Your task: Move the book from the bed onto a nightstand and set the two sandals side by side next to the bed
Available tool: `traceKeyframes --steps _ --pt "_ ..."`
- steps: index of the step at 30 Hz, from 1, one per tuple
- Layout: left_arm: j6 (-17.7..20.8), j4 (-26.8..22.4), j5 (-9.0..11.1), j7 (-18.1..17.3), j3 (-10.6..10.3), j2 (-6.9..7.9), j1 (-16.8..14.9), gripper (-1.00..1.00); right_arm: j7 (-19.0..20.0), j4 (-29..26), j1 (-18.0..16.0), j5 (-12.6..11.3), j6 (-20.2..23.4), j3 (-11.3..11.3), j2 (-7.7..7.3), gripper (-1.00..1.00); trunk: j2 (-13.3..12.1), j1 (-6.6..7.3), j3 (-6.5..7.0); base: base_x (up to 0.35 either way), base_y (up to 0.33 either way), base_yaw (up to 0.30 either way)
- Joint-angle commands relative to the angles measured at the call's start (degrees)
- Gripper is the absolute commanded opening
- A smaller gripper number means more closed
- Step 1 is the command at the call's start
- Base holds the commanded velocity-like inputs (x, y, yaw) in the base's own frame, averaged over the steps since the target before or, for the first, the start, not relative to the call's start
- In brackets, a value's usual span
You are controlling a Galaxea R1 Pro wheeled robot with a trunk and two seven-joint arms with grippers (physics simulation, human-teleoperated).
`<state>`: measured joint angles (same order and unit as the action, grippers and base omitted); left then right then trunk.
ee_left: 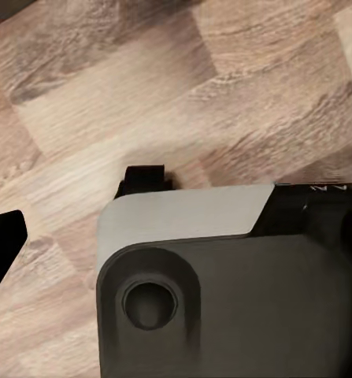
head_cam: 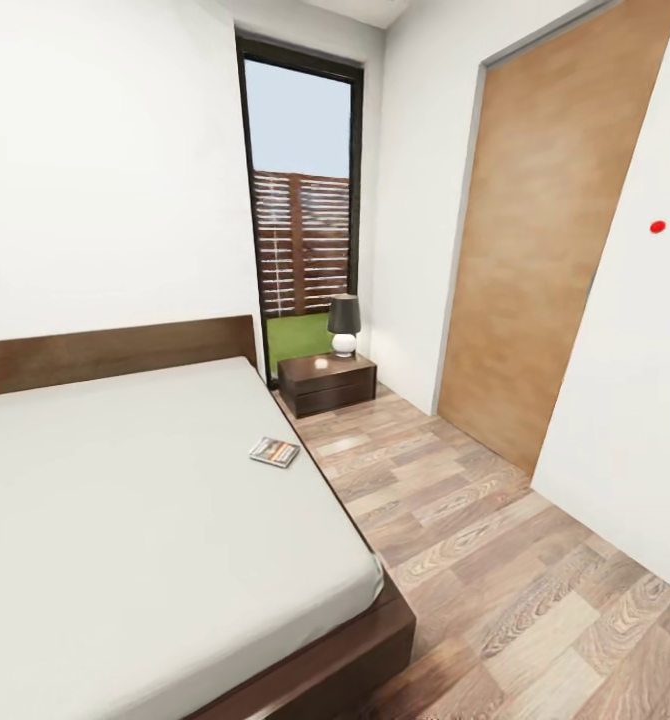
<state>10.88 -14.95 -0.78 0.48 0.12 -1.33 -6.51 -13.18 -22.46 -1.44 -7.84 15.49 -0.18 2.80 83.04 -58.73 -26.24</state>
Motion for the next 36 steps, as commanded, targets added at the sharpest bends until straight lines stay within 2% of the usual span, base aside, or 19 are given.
traceKeyframes --steps 1,2,3,5,6,9,15,24,36 --pt "1.32 -0.27 -0.06 0.07 0.02 -0.09 -0.79 1.00 -0.60 -1.19 -0.18 -0.51 1.36 -0.02 0.50 1.00 0.03 0.00 -0.07 0.000 0.000 -0.285" --pt "2.82 -0.52 -0.04 0.09 0.03 -0.21 -2.37 1.00 -1.29 -3.18 -0.60 -0.57 3.34 -0.01 1.32 1.00 0.03 0.00 -0.07 0.000 0.000 -0.285" --pt "4.89 -1.19 0.14 0.03 0.05 -0.76 -6.08 1.00 -3.45 -7.70 -2.10 -0.78 6.83 0.00 2.54 1.00 0.03 0.00 -0.07 0.000 0.000 -0.286" --pt "5.40 -1.39 0.23 0.00 0.05 -1.27 -7.59 1.00 -4.10 -9.27 -2.60 -0.89 7.54 0.00 2.90 1.00 0.03 0.00 -0.07 0.000 0.000 -0.286" --pt "7.43 -2.07 0.30 0.06 0.08 -3.13 -11.18 1.00 -4.94 -13.66 -3.25 -2.40 8.30 0.02 3.60 1.00 0.03 0.00 -0.07 0.000 0.000 -0.286" --pt "8.02 -3.26 0.56 0.10 0.18 -3.76 -12.25 1.00 -5.11 -15.48 -3.39 -4.17 8.08 0.13 3.72 1.00 0.03 0.00 -0.10 0.000 0.000 -0.281" --pt "7.24 -4.63 0.75 0.09 0.43 -4.14 -12.88 1.00 -5.26 -16.86 -3.47 -5.56 7.39 0.30 3.78 1.00 0.03 0.00 -0.35 0.000 0.000 -0.254" --pt "1.59 -3.98 0.94 -0.29 0.42 -4.50 -12.77 1.00 -4.94 -16.23 -3.48 -6.26 2.65 0.40 3.76 1.00 0.03 0.00 -0.40 0.000 0.000 -0.281" --pt "1.00 -3.70 1.03 -0.31 0.49 -4.48 -12.67 1.00 -4.97 -16.23 -3.48 -6.45 1.18 0.31 3.70 1.00 0.03 0.00 -0.12 0.000 0.000 -0.287"
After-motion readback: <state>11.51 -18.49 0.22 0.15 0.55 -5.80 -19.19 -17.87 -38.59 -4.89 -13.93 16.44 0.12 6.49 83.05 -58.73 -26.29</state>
